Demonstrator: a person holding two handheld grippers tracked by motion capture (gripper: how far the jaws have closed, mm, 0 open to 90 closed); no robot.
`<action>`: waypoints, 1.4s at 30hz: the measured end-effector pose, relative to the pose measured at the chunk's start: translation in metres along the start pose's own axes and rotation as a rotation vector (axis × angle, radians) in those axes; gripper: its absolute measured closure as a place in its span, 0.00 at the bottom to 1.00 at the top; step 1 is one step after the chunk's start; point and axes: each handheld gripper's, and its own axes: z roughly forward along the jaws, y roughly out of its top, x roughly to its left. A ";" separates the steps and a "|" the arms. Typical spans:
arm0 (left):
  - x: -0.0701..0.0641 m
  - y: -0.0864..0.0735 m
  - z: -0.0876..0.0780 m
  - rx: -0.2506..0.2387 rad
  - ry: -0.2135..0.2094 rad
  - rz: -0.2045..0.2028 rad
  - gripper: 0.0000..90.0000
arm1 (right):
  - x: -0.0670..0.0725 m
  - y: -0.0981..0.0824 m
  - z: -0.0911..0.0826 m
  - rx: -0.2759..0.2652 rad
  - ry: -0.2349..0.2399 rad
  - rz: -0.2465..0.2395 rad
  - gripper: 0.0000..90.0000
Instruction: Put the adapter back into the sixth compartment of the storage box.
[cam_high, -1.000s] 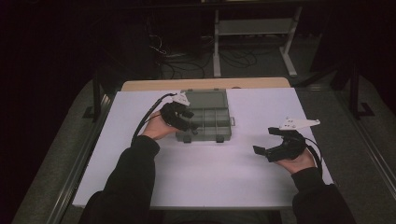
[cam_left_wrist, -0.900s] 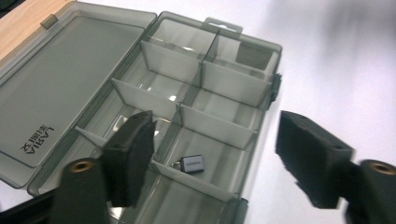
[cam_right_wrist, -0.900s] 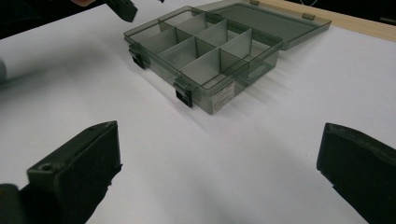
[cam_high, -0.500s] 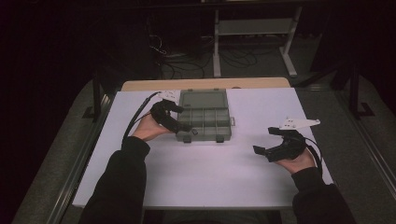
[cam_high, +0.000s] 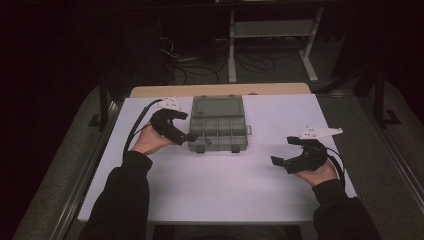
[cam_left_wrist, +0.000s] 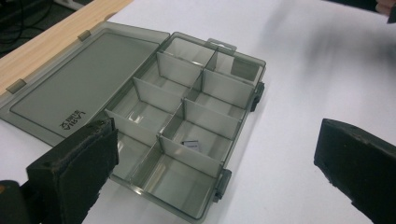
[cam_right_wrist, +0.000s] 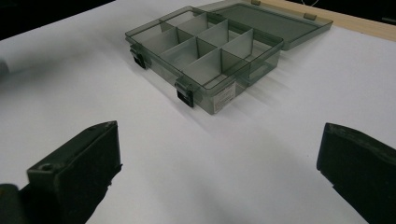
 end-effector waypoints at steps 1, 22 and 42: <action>-0.001 -0.001 -0.002 -0.004 0.003 0.003 0.00 | 0.000 0.000 0.000 0.000 0.000 0.000 0.00; -0.006 -0.034 -0.040 -0.045 0.063 -0.035 0.00 | 0.000 0.000 0.000 0.003 -0.003 0.001 0.00; -0.011 -0.058 -0.056 -0.046 0.085 -0.054 0.00 | 0.001 -0.001 0.000 0.004 -0.005 0.002 0.00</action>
